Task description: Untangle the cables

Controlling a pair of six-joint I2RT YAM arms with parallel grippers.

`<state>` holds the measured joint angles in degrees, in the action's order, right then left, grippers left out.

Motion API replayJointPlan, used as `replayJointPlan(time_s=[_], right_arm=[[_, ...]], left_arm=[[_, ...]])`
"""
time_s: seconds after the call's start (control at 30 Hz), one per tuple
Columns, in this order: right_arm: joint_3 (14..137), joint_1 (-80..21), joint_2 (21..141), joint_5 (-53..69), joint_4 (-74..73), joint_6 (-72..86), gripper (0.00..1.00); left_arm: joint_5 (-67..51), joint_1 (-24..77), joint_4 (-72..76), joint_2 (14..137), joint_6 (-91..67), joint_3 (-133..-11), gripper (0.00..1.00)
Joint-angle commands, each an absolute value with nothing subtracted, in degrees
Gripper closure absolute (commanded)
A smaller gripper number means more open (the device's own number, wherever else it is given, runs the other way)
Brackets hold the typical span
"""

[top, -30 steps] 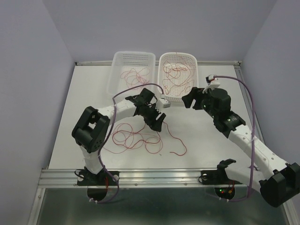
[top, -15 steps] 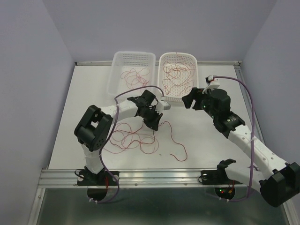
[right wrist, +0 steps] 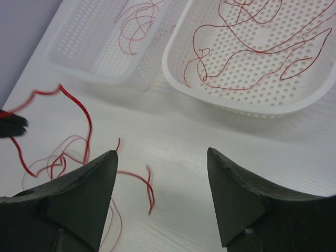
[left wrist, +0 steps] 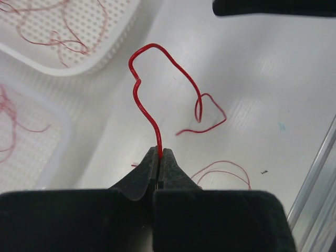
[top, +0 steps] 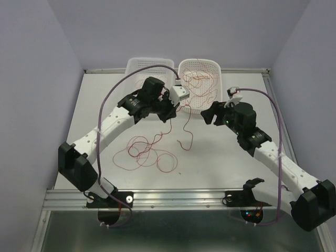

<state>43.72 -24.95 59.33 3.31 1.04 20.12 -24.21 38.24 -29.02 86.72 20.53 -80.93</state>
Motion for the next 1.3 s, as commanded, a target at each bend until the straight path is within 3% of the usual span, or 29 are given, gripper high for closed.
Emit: replayJointPlan(time_s=[0.0, 0.33, 0.6, 0.83, 0.93, 1.27], right_arm=[[39.39, -25.66, 55.12, 11.66, 10.62, 19.07, 0.26], [35.42, -28.64, 60.55, 30.49, 27.94, 19.07, 0.23], [36.9, -41.19, 74.76, 27.1, 46.58, 13.74, 0.11], [45.34, -47.1, 89.88, 15.82, 50.35, 6.33, 0.13], [46.93, -47.37, 94.64, 18.1, 58.41, 5.8, 0.19], [52.11, -49.83, 100.72, 26.0, 67.5, 5.71, 0.19]], left_arm=[[-14.61, 38.5, -30.41, 78.77, 24.16, -86.38, 1.0], [-6.52, 38.5, -34.02, 72.25, 25.93, -101.06, 1.0], [-3.6, 38.5, -34.53, 73.29, 27.16, -114.41, 1.0], [-7.03, 38.58, -36.03, 73.92, 25.58, -119.79, 1.0], [-8.61, 38.58, -36.12, 73.04, 25.05, -120.32, 1.0], [-11.07, 38.58, -34.9, 68.38, 23.47, -117.08, 1.0]])
